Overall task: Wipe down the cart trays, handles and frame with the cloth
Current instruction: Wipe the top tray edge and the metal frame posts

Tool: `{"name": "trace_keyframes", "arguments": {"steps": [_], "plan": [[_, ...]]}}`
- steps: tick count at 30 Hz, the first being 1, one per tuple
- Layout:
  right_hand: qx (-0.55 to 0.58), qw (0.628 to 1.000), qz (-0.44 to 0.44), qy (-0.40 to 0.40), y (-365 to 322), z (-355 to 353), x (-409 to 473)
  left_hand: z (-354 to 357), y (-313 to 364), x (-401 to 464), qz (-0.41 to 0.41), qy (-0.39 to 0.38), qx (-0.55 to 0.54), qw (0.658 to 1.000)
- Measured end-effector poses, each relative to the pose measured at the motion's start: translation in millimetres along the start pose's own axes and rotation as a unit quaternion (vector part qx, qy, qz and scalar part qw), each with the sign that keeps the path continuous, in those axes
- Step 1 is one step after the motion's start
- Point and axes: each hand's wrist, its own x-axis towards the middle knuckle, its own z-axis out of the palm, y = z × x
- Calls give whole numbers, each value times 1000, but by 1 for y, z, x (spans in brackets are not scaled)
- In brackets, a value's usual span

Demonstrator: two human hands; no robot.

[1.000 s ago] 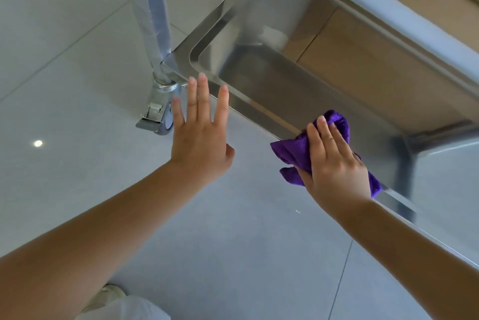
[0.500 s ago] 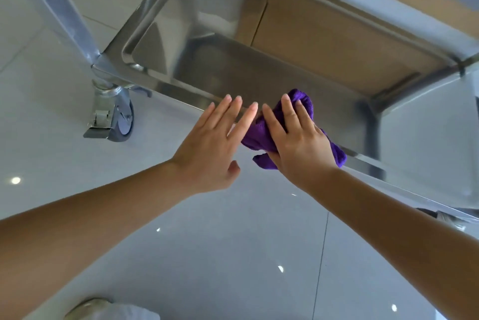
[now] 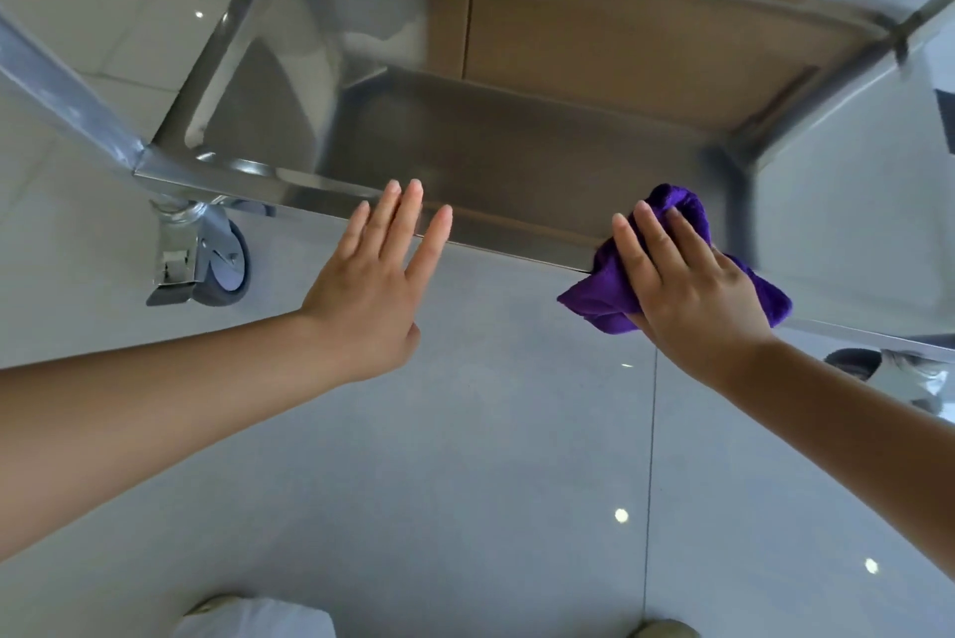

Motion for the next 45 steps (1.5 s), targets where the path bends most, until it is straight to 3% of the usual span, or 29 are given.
{"name": "trace_keyframes", "arguments": {"steps": [2, 4, 8, 11, 15, 21, 32, 35, 40, 45], "plan": [[11, 1000, 12, 1, -6, 0, 2, -12, 20, 3, 7, -6, 29, 1000], [43, 999, 18, 8, -7, -3, 4, -24, 51, 15, 54, 36, 28, 997], [139, 988, 47, 38, -7, -8, 4, -32, 110, 51, 78, -25, -62, 995], [133, 985, 101, 31, -4, -6, 0, -25, 116, 69, 115, 14, -154, 981], [97, 988, 116, -1, 8, 0, -13, -10, 107, 72, 174, 74, -105, 976], [53, 993, 108, -3, 35, 3, -43, -5, 106, 72, 173, 76, -20, 982], [111, 982, 152, 14, 105, 9, -113, -8, 111, 69, 139, 63, -16, 988], [124, 979, 161, 22, 105, 12, -116, -25, 146, 67, 105, 49, -37, 993], [126, 979, 155, 49, 102, 16, -114, -49, 239, 105, 138, 17, -150, 979], [129, 979, 137, 77, 118, 20, -124, -36, 249, 126, 150, 46, -121, 980]]}}
